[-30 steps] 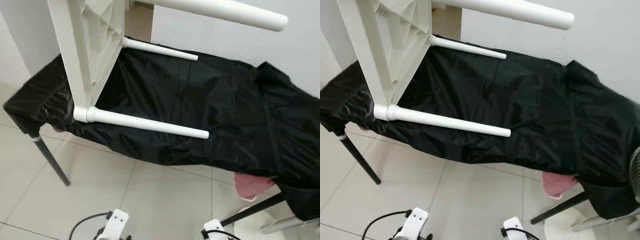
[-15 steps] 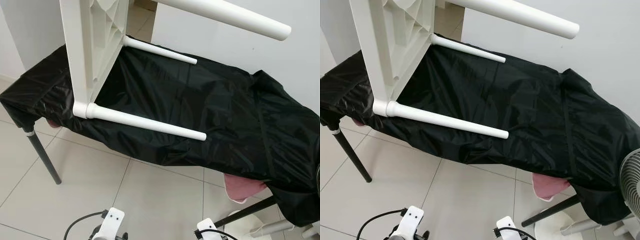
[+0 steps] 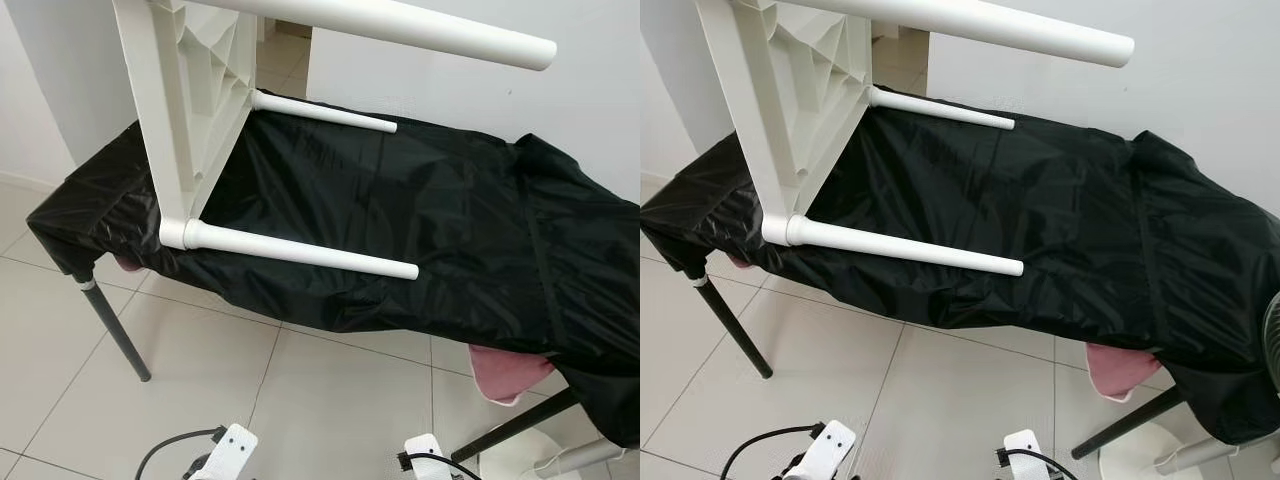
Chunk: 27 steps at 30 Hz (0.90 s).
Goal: Building children table
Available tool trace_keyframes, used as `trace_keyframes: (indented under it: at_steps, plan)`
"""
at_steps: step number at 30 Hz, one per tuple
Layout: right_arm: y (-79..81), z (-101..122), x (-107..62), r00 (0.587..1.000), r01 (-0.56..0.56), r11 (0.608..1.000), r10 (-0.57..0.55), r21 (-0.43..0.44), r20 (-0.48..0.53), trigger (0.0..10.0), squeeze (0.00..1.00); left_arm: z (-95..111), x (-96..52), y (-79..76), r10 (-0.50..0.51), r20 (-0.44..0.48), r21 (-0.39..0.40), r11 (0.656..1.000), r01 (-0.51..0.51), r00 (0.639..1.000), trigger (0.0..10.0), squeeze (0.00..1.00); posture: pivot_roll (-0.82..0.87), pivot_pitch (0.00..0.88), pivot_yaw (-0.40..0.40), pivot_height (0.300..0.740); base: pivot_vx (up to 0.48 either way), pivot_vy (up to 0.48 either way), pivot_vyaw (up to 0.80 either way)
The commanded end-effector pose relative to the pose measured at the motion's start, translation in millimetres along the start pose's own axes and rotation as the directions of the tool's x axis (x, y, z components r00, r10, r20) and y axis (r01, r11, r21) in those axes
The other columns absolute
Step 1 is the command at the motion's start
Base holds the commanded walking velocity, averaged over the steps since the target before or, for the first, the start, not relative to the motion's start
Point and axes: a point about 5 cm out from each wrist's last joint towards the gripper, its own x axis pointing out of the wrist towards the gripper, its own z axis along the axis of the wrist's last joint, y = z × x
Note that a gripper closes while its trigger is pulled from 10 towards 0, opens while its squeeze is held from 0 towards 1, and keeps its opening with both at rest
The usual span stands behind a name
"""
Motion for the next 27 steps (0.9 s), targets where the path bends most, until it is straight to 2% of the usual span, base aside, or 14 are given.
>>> trace_keyframes:
  at_steps: [1,3,5,9,16,20,21,22,23,25,26,27]
  plan:
    - [4.6,-11.9,-3.0,0.999,-0.006,1.0,0.007,0.022,-0.043,10.0,0.0,-4.5,-0.4,-1.5,0.008,-0.028,0.02,1.0,-0.008,1.0,10.0,0.0,-0.04,0.0,0.007,0.74,0.0,0.0,0.0]
    - [2.8,-13.3,-3.7,0.999,0.019,0.998,-0.016,0.068,-0.041,10.0,0.0,-1.1,0.5,-1.5,-0.01,-0.025,0.059,0.998,0.012,1.0,10.0,0.0,-0.09,0.0,0.056,0.74,0.0,0.0,0.0]
    - [2.8,-13.3,-3.7,0.999,0.019,0.998,-0.016,0.068,-0.041,10.0,0.0,-1.1,0.5,-1.5,-0.01,-0.025,0.059,0.998,0.012,1.0,10.0,0.0,-0.09,0.0,0.056,0.74,0.0,0.0,0.0]
    - [1.9,-16.1,-4.8,0.998,0.048,0.99,-0.042,0.134,-0.045,10.0,0.0,1.4,1.3,-0.7,-0.022,-0.033,0.102,0.994,0.025,0.999,10.0,0.0,-0.14,0.0,0.107,0.74,0.0,0.0,0.0]
    - [2.7,-18.2,-5.7,0.997,0.062,0.983,-0.055,0.171,-0.046,10.0,0.0,5.1,2.1,1.9,-0.019,-0.031,0.109,0.994,0.022,0.999,10.0,0.0,-0.16,0.0,0.131,0.74,0.0,0.0,0.0]
    - [0.9,-16.8,-6.3,0.997,0.073,0.989,-0.071,0.128,-0.019,10.0,0.0,15.7,3.0,12.1,0.037,0.015,0.082,0.996,-0.038,0.999,10.0,0.0,-0.14,0.0,0.107,0.74,0.0,0.0,0.0]
    - [-1.6,-14.8,-5.9,0.997,0.075,0.986,-0.074,0.146,-0.009,10.0,0.0,18.4,2.7,16.6,0.063,0.034,0.056,0.996,-0.065,0.997,10.0,0.0,-0.11,0.0,0.082,0.74,0.0,0.0,0.0]
    - [-1.6,-14.8,-5.9,0.997,0.075,0.986,-0.074,0.146,-0.009,10.0,0.0,18.4,2.7,16.6,0.063,0.034,0.056,0.996,-0.065,0.997,10.0,0.0,-0.11,0.0,0.082,0.74,0.0,0.0,0.0]
    - [-4.4,-12.5,-5.2,0.997,0.072,0.982,-0.073,0.174,0.0,10.0,0.0,20.5,2.5,19.9,0.072,0.047,0.019,0.997,-0.073,0.996,10.0,0.0,-0.11,0.0,0.082,0.74,0.0,0.0,0.0]
    - [-4.4,-12.5,-5.2,0.997,0.072,0.982,-0.073,0.174,0.0,10.0,0.0,20.5,2.5,19.9,0.072,0.047,0.019,0.997,-0.073,0.996,10.0,0.0,-0.11,0.0,0.082,0.74,0.0,0.0,0.0]
    - [-10.0,-7.0,-3.4,0.997,0.076,0.975,-0.08,0.208,0.01,10.0,0.0,24.4,1.6,27.4,0.094,0.074,-0.037,0.995,-0.091,0.993,10.0,0.0,-0.09,0.0,0.064,0.74,0.0,0.0,0.0]
    - [-10.0,-7.0,-3.4,0.997,0.076,0.975,-0.08,0.208,0.01,10.0,0.0,24.4,1.6,27.4,0.094,0.074,-0.037,0.995,-0.091,0.993,10.0,0.0,-0.09,0.0,0.064,0.74,0.0,0.0,0.0]
